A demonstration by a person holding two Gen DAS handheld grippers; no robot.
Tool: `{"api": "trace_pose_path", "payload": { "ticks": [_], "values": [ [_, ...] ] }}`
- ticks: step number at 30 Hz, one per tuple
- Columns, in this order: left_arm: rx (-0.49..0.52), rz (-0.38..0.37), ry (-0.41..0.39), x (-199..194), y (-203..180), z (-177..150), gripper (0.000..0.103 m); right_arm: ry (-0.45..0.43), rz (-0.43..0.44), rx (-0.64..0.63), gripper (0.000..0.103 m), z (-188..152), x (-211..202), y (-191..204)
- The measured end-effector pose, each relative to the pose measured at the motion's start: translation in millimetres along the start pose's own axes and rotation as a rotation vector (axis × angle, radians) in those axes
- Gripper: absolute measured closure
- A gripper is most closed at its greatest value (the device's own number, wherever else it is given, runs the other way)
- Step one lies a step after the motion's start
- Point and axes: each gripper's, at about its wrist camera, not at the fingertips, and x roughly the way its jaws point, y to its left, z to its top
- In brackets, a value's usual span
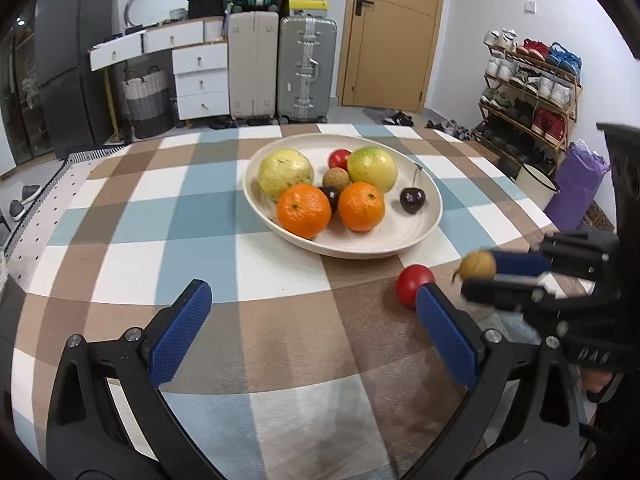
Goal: Organize fruits
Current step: 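Close the left tool on the red tomato while the right tool holds the brown fruit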
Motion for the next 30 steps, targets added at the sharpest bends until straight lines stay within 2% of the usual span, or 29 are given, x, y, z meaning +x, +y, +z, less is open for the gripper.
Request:
{"api": "trace_pose_path", "payload": {
  "ticks": [9,14,21,26,29,30],
  "values": [
    [-0.028,-0.075,0.062,18.6,-18.1,5.3,0.001,-0.055,-0.055,0.113,0.076,0.1,-6.9,-33.8],
    [-0.012,-0.058,0.093,31.1,-32.6,5.2,0.001,-0.062,-0.077,0.133,0.076,-0.2,-8.7,-39.0],
    [0.046,-0.047,0.116,44.0,-55.8,9.3,0.009,-0.054,-0.075,0.144,0.076,-0.7,-6.2,-40.7],
    [0.085,-0.054,0.139,51.7,-66.1,10.3,0.028,-0.051,-0.076,0.145,0.076,-0.7,-5.7,-40.1],
    [0.092,-0.069,0.138,51.9,-67.9,10.4,0.048,-0.052,-0.074,0.140,0.076,-0.6,-5.9,-38.6],
    [0.092,-0.076,0.137,51.4,-67.8,10.1,0.051,-0.051,-0.074,0.139,0.076,-0.8,-5.7,-37.8]
  ]
}}
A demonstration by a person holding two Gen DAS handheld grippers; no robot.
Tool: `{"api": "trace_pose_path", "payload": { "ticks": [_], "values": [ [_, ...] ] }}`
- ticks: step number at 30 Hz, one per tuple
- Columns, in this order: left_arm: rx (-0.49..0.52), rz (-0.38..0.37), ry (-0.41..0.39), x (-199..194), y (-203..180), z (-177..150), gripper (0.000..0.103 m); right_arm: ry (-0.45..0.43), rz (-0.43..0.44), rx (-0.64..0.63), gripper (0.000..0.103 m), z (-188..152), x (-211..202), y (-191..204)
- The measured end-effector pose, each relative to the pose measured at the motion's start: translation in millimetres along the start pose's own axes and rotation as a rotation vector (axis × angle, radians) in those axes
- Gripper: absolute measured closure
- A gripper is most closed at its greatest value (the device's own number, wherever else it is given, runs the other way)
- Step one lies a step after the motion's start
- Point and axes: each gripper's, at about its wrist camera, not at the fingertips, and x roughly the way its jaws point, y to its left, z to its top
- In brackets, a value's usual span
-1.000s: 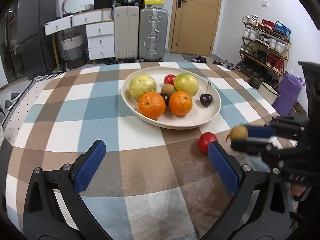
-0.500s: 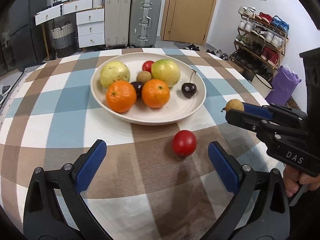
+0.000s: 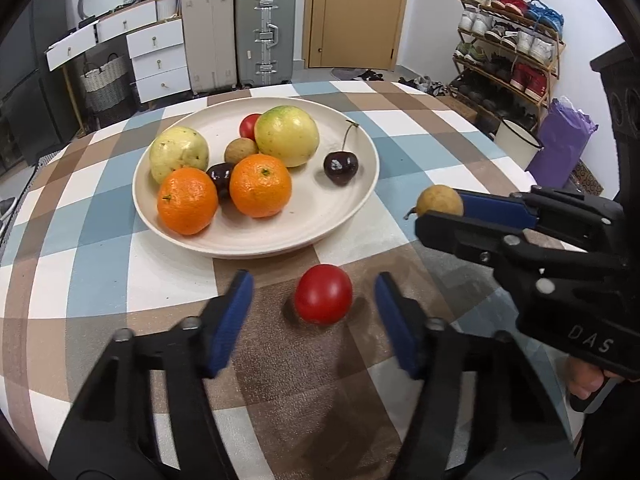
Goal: Organize fruits
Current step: 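Close the left tool on the red tomato while the right tool holds the brown fruit, then carry the tomato and brown fruit onto the white plate and open both tools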
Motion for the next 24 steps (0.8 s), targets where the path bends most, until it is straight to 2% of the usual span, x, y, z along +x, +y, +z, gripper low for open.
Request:
{"api": "trace_pose_path", "payload": {
  "ticks": [3,5,16,24],
  "values": [
    [-0.001,-0.022,-0.005,-1.1,0.8,-0.2,0.064,0.006,-0.002,-0.005,0.076,-0.6,1.9,1.4],
    [-0.002,-0.037,-0.008,-2.2,2.0,-0.9,0.077,0.009,-0.001,-0.003,0.076,-0.7,2.4,1.3],
    [-0.042,-0.061,-0.020,-6.8,10.4,-3.2,0.077,0.005,0.004,0.002,0.076,-0.4,1.5,1.1],
    [-0.067,-0.053,-0.089,-26.8,18.1,1.4,0.077,-0.010,0.010,0.009,0.076,0.2,0.3,-0.6]
  ]
}}
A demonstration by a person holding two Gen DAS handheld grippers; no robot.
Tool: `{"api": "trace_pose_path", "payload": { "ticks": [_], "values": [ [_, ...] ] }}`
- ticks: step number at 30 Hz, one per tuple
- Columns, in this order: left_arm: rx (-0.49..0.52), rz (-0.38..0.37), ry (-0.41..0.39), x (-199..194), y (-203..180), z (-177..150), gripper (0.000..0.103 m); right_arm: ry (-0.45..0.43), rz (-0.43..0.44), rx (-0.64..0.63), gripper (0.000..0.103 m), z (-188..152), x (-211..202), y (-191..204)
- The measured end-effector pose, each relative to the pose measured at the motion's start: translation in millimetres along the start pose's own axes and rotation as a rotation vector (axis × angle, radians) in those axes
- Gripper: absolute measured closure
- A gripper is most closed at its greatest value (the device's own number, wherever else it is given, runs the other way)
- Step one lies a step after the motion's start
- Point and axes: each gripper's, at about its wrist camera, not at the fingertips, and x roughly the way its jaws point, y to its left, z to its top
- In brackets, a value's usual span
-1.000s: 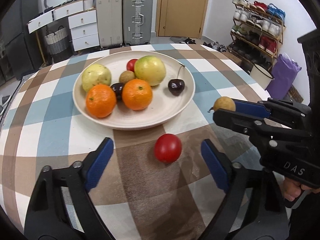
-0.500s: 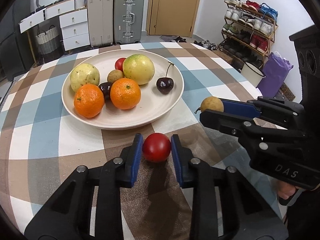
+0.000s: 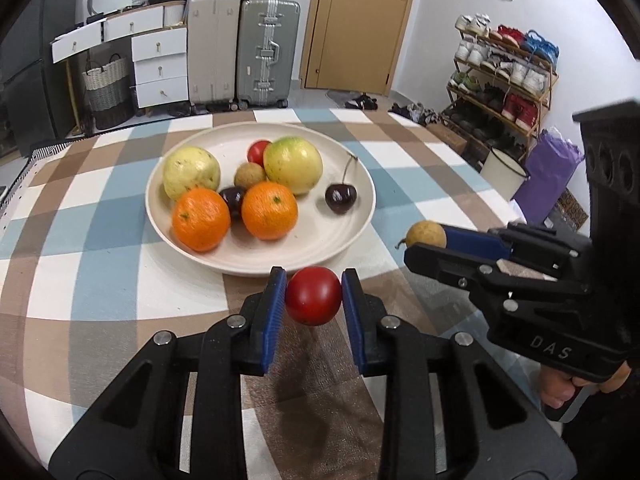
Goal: Organize fruits
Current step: 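Carry the tomato and brown fruit onto the white plate and open both tools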
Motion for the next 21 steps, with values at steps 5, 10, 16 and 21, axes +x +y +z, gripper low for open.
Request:
{"api": "trace_pose_path", "payload": {
  "ticks": [5,10,16,21],
  "values": [
    [0.002,0.026,-0.049,-12.1,4.1,6.0,0.077,-0.010,0.011,0.005,0.076,-0.2,-0.2,-1.4],
    [0.007,0.041,-0.071,-17.5,8.0,16.2,0.077,-0.022,0.013,0.010,0.076,1.2,-2.2,-3.6],
    [-0.002,0.055,-0.091,-21.2,19.8,30.8,0.077,-0.040,0.032,0.039,0.076,8.7,-2.2,-7.5],
    [-0.009,0.075,-0.108,-21.3,32.3,46.2,0.077,-0.039,0.036,0.046,0.076,24.1,3.0,-6.5]
  ]
}}
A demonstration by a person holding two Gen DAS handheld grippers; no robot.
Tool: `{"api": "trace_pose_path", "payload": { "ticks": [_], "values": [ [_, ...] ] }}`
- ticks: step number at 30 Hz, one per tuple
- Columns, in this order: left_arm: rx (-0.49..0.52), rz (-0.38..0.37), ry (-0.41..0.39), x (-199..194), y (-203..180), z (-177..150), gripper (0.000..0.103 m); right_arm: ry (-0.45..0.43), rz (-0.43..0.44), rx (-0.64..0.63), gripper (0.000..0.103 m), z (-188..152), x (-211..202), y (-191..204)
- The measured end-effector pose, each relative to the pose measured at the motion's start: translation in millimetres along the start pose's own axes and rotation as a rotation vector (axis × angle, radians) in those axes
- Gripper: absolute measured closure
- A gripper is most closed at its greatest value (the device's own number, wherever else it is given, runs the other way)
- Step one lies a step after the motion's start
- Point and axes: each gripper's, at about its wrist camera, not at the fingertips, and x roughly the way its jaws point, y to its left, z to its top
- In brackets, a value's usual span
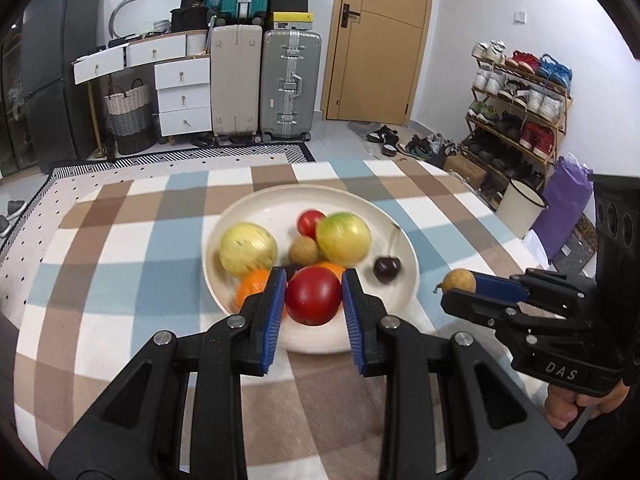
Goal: Organize fruits
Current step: 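Carry the tomato and brown fruit onto the white plate and open both tools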
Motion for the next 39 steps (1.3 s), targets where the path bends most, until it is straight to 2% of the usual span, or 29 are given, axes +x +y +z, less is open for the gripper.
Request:
{"api": "trace_pose_path", "payload": {
  "ticks": [8,16,20,29,39],
  "values": [
    [0.006,0.021,-0.028,14.2,12.0,29.3,0.077,0.025,0.002,-0.075,0.076,31.4,25.4,15.1],
    [-0.003,0.033,-0.030,41.0,21.3,48.0,0.077,0.033,-0.001,-0.089,0.076,51.1,42.0,4.6],
    [0.000,0.029,-0.004,56.4,21.2,44.9,0.077,0.024,0.022,-0.064,0.076,52.6,43.3,-4.0],
    [0.018,0.025,0.033,77.4,16.0,35.2,0.077,0.093,0.029,-0.077,0.076,41.5,67.9,-5.4],
    [0.023,0.019,0.041,81.9,13.8,32.1,0.077,0.091,0.019,-0.087,0.076,40.2,72.4,-1.3]
  ]
}}
